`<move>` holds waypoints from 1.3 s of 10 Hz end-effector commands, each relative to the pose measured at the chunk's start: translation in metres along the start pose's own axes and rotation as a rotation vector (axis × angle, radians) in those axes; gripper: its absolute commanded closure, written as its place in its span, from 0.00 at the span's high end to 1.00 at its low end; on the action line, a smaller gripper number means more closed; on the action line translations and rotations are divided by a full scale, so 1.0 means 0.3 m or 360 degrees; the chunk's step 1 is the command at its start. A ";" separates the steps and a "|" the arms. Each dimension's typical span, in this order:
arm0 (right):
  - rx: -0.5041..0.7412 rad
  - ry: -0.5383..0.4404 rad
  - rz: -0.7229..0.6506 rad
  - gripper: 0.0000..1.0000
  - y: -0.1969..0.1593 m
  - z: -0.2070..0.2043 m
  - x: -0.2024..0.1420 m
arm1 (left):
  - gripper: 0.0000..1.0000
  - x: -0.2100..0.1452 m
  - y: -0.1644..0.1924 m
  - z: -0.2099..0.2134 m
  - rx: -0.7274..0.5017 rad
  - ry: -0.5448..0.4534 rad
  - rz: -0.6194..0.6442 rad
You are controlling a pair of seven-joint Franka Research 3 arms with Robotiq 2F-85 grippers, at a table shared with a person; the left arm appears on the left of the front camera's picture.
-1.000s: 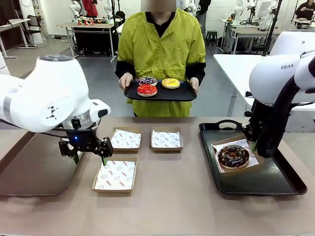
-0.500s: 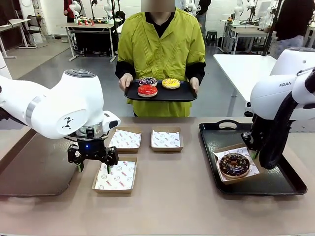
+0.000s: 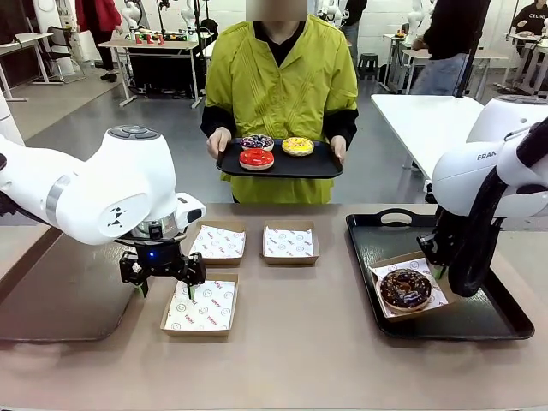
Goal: Individually package the donuts and arrange them on the tray.
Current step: Place the picked Paper togo box on the Handle tray while simultaneously picking up another Paper togo box from the table with the other hand.
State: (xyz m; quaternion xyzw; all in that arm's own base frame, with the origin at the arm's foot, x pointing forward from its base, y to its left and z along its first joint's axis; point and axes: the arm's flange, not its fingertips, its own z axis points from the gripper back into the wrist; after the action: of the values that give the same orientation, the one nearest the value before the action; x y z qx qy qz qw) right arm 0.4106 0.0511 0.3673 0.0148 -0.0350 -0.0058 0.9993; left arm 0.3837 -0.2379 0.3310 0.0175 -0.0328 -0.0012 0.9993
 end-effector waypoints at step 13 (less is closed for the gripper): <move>0.0171 0.0058 -0.0034 1.00 -0.019 -0.018 0.033 | 0.00 0.014 0.022 -0.023 -0.0135 -0.0002 -0.0023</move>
State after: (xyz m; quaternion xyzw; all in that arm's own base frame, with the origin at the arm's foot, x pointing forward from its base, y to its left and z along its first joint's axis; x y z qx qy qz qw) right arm 0.4174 0.0461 0.3600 0.0508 -0.0238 -0.0217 0.9982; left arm 0.3925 -0.2327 0.3211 -0.0155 -0.0312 -0.0060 0.9994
